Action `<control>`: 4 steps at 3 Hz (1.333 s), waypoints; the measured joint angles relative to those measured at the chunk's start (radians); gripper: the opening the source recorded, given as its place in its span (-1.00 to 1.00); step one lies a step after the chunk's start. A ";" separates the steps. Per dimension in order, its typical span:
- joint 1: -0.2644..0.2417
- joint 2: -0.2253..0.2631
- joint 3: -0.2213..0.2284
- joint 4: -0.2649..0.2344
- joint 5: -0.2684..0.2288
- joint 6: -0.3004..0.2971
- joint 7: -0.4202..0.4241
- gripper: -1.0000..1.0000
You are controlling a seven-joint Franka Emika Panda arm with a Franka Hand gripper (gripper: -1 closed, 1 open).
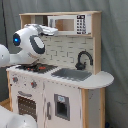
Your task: Play with the kitchen
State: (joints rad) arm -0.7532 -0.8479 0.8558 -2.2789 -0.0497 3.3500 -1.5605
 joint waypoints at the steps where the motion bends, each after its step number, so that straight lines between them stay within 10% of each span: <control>1: 0.052 -0.077 -0.047 -0.009 0.001 -0.001 0.014 1.00; 4: 0.077 -0.313 -0.095 -0.079 0.002 -0.001 0.147 1.00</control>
State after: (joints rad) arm -0.6766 -1.1611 0.7604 -2.3580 -0.0475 3.3492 -1.4138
